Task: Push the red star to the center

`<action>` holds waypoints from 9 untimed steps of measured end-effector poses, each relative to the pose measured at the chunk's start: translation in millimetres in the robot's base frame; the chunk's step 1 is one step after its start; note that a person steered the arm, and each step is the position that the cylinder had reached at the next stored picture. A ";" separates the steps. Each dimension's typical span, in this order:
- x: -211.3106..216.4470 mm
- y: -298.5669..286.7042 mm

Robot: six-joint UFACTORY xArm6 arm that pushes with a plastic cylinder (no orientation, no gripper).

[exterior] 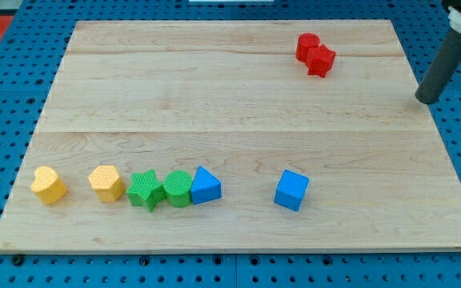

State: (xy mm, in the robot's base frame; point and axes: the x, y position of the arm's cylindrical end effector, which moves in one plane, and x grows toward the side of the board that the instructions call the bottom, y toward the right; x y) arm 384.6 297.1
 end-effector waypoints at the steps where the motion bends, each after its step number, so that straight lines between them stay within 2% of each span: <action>1: -16.3 -7.2; 2: -83.9 -4.0; 3: -118.1 -45.2; 4: -120.9 -113.5; 5: -120.7 -151.8; 6: -57.9 -175.2; 7: -42.6 -175.5; 8: -45.4 -120.2; 9: -8.3 -228.1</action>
State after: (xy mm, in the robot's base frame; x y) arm 376.3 68.9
